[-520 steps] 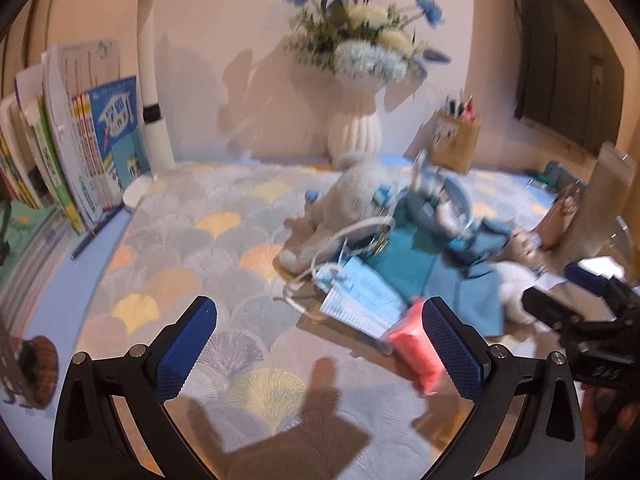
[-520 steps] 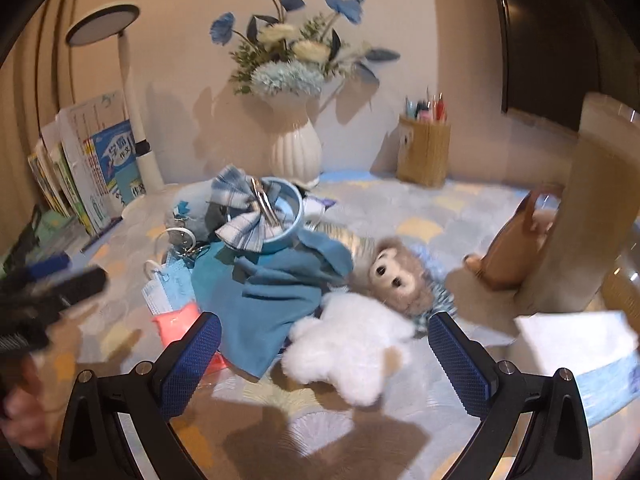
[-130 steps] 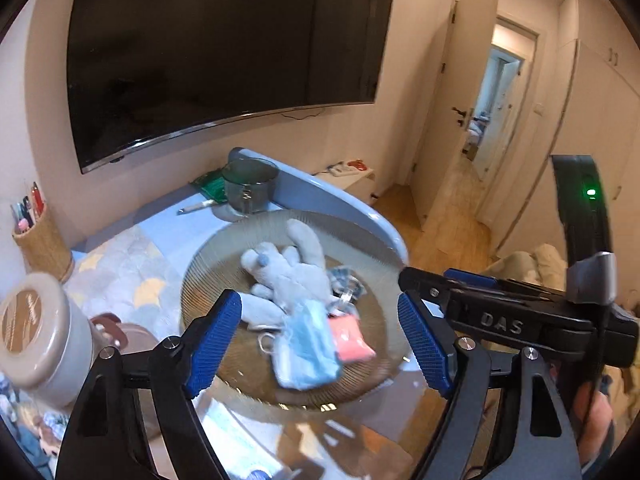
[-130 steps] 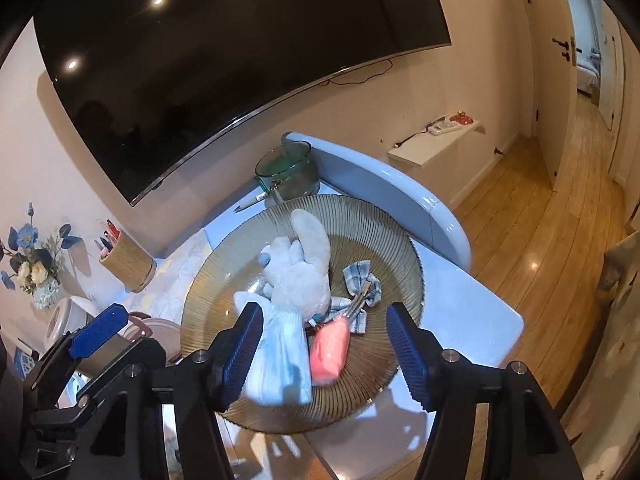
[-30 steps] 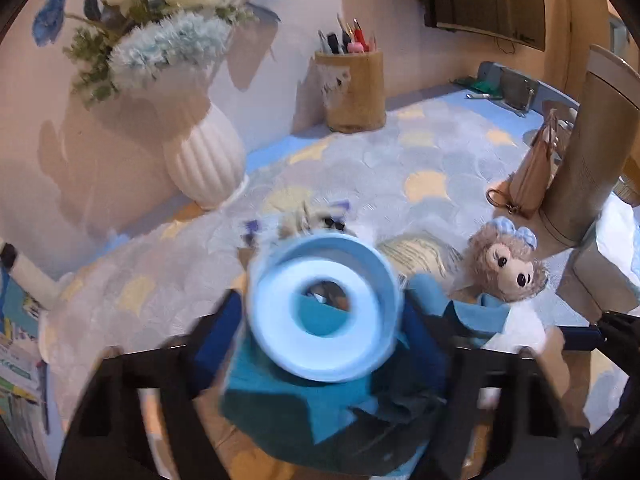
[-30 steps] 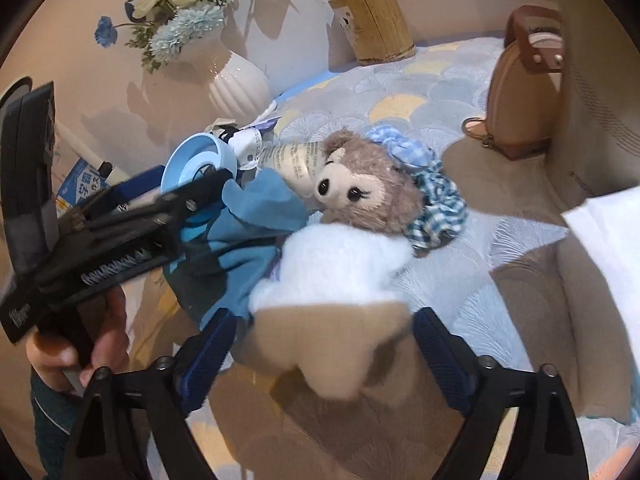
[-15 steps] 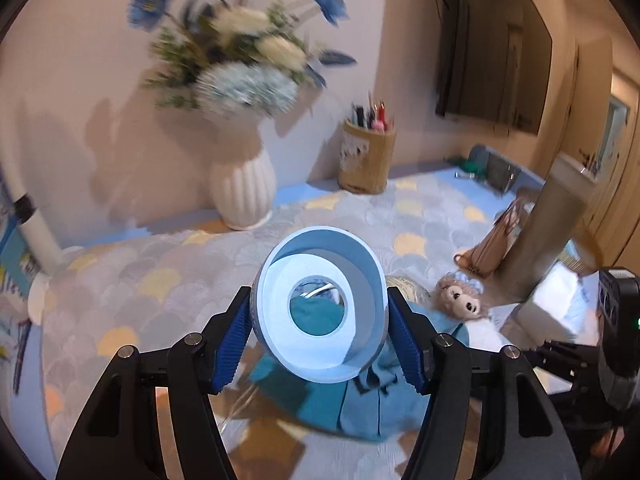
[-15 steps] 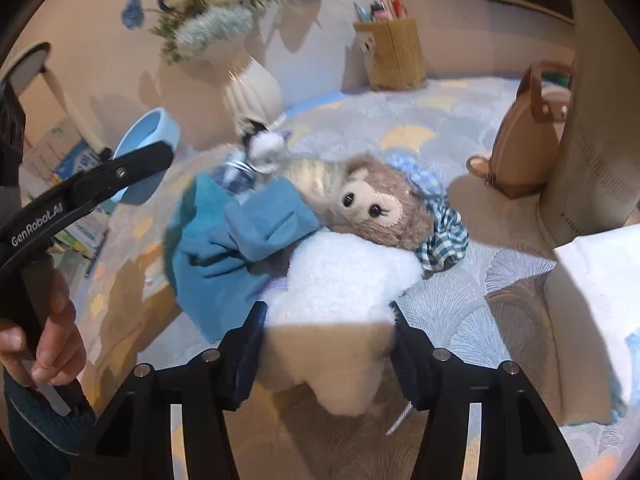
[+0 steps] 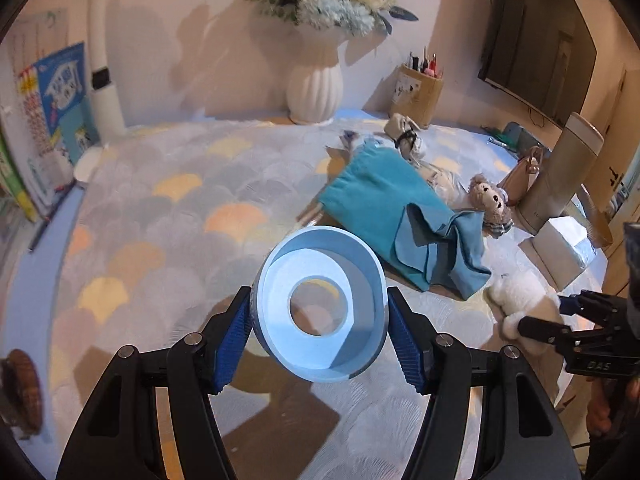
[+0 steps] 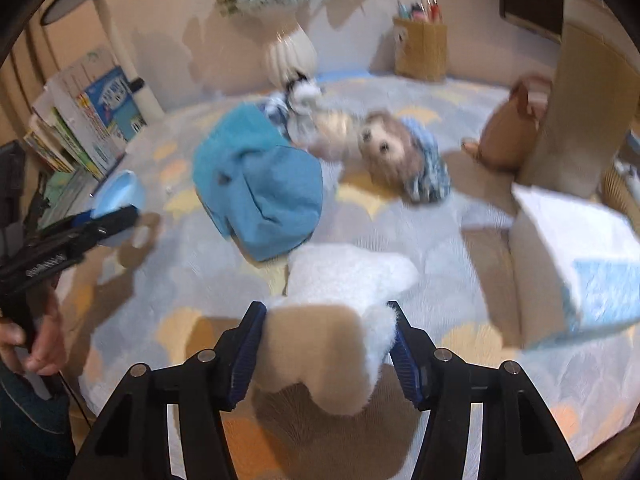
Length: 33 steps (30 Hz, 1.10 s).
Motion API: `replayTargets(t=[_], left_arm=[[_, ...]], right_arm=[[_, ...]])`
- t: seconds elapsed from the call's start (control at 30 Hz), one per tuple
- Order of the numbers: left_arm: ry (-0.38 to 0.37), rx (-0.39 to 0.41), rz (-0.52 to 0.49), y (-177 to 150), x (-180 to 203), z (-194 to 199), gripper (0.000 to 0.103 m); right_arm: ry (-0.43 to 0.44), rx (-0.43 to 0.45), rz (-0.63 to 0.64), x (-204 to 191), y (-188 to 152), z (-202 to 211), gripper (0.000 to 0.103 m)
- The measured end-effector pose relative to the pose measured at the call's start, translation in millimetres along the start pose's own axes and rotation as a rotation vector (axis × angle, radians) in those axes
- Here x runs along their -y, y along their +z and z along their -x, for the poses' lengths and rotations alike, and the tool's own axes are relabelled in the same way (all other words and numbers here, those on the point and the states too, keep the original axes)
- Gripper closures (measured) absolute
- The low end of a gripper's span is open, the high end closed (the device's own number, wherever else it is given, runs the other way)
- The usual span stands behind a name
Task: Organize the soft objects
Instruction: 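Lift the ring and white plush off the desk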
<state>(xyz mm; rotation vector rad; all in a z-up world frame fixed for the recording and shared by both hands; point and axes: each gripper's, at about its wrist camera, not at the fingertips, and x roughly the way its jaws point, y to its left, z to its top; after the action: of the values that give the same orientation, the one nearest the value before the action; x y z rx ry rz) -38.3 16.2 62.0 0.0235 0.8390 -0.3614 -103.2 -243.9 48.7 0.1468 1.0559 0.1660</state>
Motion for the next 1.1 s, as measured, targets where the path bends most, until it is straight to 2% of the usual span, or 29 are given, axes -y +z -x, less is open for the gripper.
replayTargets(t=[0.07, 0.17, 0.23, 0.27, 0.3, 0.37, 0.43, 0.5, 0.63, 0.67, 0.7, 0.73, 0.8, 0.83, 0.9, 0.97, 1.1], left_arm=[[0.016, 0.017, -0.014, 2.0, -2.7, 11.4, 0.04], [0.003, 0.026, 0.005, -5.4, -4.3, 10.9, 0.04], [-0.012, 0.022, 0.031, -13.9, -2.5, -0.3, 0.04], [-0.008, 0.028, 0.043, -18.1, -0.2, -6.2, 0.04], [0.014, 0.04, 0.054, -21.5, 2.1, -10.6, 0.04], [0.054, 0.067, 0.072, -26.7, 5.8, -17.4, 0.04], [0.085, 0.061, 0.046, -25.5, 10.1, -20.7, 0.04], [0.07, 0.065, 0.039, -26.4, 9.3, -20.3, 0.04], [0.062, 0.062, 0.056, -28.7, 5.9, -19.5, 0.04], [0.067, 0.075, 0.058, -29.0, 6.0, -17.3, 0.04], [0.085, 0.092, 0.06, -29.6, 6.7, -14.8, 0.04], [0.102, 0.106, 0.06, -29.8, 7.5, -12.4, 0.04], [0.116, 0.102, 0.062, -29.4, 8.9, -11.7, 0.04], [0.12, 0.097, 0.06, -28.8, 9.8, -11.8, 0.04], [0.134, 0.105, 0.055, -28.3, 12.9, -7.6, 0.04], [0.111, 0.116, 0.065, -26.5, 17.2, -0.8, 0.04], [0.077, 0.141, 0.064, -18.1, 31.7, 13.5, 0.04]], right_arm=[[-0.011, -0.012, -0.01, 1.0, -3.4, -3.7, 0.038], [-0.004, -0.016, -0.039, 2.3, -6.0, -3.5, 0.036], [0.017, -0.017, -0.078, 4.5, -7.4, -2.6, 0.027], [0.029, -0.02, -0.119, 6.8, -10.4, -3.6, 0.018], [0.038, -0.021, -0.161, 9.6, -12.6, -6.0, 0.012], [0.008, 0.026, -0.207, 7.2, -18.5, -3.7, 0.012], [-0.058, 0.051, -0.198, -3.0, -21.9, -5.3, 0.011], [-0.115, 0.062, -0.175, -11.3, -23.5, -7.2, 0.011], [-0.105, 0.07, -0.219, -4.4, -19.9, -3.2, 0.012], [-0.143, 0.079, -0.212, -5.4, -18.1, -2.2, 0.015], [-0.189, 0.09, -0.18, -8.2, -17.4, -0.7, 0.029], [-0.22, 0.093, -0.131, -13.5, -15.8, -1.4, 0.035], [-0.195, 0.066, -0.086, -19.9, -15.4, -5.4, 0.046], [-0.16, 0.054, -0.097, -18.2, -16.6, -7.8, 0.047], [-0.152, 0.071, -0.085, -16.7, -17.5, -3.7, 0.056], [-0.088, 0.105, -0.102, -11.4, -17.6, 7.2, 0.057], [-0.067, 0.158, -0.086, -9.2, -15.0, 28.9, 0.057]])
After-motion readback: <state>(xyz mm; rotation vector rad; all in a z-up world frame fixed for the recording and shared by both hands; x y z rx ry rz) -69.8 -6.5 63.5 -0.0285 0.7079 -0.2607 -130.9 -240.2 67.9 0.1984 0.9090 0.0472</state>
